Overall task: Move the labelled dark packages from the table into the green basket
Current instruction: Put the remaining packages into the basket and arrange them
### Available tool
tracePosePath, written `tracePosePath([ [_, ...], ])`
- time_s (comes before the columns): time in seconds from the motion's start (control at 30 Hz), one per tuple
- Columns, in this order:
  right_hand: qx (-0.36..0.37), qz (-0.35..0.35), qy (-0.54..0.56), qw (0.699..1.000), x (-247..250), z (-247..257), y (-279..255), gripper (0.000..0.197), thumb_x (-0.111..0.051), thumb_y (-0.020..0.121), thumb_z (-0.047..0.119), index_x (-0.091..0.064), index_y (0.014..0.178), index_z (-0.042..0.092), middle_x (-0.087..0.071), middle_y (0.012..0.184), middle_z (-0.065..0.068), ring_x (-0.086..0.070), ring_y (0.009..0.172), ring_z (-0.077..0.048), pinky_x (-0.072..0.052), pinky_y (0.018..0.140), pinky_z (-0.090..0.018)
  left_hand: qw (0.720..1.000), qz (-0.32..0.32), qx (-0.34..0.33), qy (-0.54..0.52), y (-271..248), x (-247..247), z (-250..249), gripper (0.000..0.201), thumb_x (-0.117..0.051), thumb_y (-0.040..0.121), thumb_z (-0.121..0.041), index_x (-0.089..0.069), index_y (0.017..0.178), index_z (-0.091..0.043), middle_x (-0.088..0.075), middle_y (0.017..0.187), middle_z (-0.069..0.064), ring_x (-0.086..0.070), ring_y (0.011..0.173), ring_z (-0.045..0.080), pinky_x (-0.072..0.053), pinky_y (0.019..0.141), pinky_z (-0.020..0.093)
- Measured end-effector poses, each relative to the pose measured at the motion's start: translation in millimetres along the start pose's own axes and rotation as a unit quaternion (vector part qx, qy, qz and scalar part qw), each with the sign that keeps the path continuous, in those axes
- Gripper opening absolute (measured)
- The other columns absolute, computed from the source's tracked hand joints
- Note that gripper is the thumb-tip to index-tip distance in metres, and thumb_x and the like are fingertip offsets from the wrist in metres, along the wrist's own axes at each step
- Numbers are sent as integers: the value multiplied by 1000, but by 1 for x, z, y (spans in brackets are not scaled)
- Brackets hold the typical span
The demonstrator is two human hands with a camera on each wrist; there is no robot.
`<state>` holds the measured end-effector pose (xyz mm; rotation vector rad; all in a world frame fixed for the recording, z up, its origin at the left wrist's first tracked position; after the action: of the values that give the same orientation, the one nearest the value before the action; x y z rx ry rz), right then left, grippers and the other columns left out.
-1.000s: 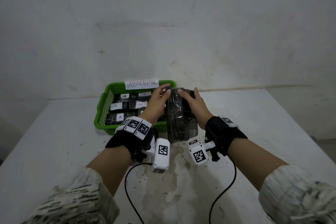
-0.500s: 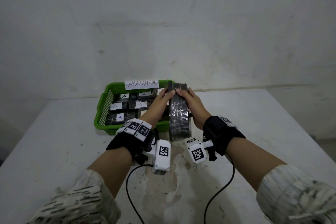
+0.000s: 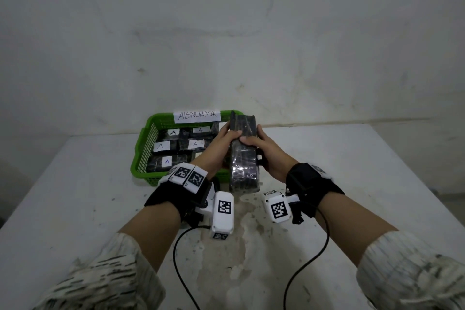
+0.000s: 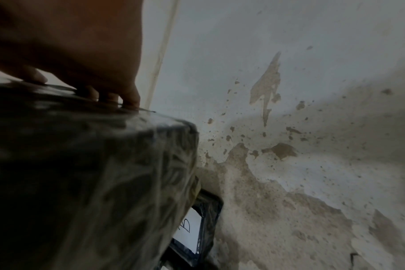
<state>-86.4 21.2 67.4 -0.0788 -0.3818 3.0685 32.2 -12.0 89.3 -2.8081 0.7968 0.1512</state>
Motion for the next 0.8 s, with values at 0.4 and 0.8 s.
tracePosePath([
  [0.4,-11,20,28,999,4,-7,-2,100,-77,78,29,-9,152,39,-38,150,1,-56,115,-14,-54,79,-32,1000,5,2,-8,-2,2,7,36,-41,98,-14,-43,134,-17,-62,113,8,-62,98,24,-51,89,39],
  [0.8,-16,-13,77,997,2,-5,-2,75,-65,82,55,-24,145,50,-48,140,10,-50,125,-20,-49,94,-54,996,-51,-20,-67,-3,7,11,47,-52,94,-32,-37,138,-27,-55,129,2,-54,117,21,-42,103,46],
])
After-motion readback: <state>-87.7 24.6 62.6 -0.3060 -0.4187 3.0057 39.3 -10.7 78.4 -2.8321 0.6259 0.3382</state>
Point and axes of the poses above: each hand's wrist, its own y-axis towards the middle knuckle, its own x-axis out of the back of the hand, z = x × y, the point moved 4 cm from there along y, towards the middle knuckle
